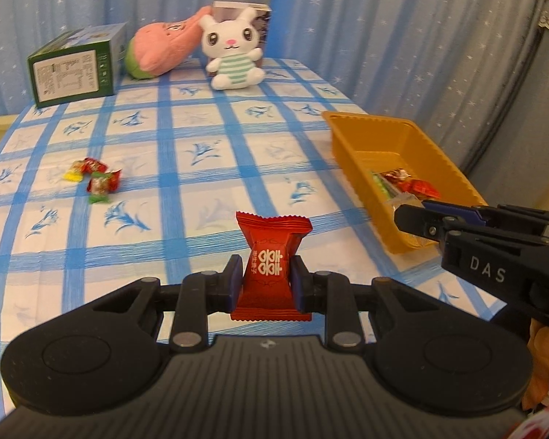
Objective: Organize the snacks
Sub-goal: 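Carry the red packet and caramel cube over the orange tray with both tools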
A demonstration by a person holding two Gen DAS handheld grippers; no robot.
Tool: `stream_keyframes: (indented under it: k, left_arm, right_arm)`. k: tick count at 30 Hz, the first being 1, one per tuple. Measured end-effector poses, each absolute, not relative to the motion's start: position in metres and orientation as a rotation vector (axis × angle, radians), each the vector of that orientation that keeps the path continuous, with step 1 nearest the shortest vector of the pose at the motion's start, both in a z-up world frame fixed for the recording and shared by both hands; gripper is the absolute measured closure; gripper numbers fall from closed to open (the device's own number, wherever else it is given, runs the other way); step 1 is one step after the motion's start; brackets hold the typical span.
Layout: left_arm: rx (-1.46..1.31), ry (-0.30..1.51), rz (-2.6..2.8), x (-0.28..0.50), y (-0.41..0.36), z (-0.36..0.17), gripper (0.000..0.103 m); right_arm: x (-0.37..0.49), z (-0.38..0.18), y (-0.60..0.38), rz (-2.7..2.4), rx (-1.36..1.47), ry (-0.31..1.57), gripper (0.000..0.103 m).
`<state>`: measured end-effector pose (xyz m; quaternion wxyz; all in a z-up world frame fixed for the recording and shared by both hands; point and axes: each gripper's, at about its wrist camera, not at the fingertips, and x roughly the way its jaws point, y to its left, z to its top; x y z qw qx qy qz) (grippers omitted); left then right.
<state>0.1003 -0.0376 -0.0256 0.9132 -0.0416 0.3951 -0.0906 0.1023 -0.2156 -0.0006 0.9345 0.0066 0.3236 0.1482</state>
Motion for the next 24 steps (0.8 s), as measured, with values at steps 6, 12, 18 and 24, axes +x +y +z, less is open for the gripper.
stream_keyframes:
  k: [6, 12, 18, 24]
  left_arm:
    - [-0.059, 0.806, -0.225, 0.102, -0.061, -0.019, 0.079]
    - [-0.034, 0.802, -0.262, 0.109, -0.084, -0.014, 0.079]
    - [-0.011, 0.8, -0.304, 0.118, -0.107, -0.011, 0.079]
    - [0.009, 0.795, -0.34, 0.13, -0.131, -0.007, 0.079]
  right_arm:
    - [0.1, 0.004, -0.241, 0.256, 0.043, 0.655, 0.081]
    - [0.102, 0.007, -0.266, 0.214, 0.075, 0.648, 0.081]
    - [0.107, 0.013, -0.293, 0.175, 0.112, 0.64, 0.081]
    - [0.115, 0.022, -0.324, 0.129, 0.148, 0.626, 0.081]
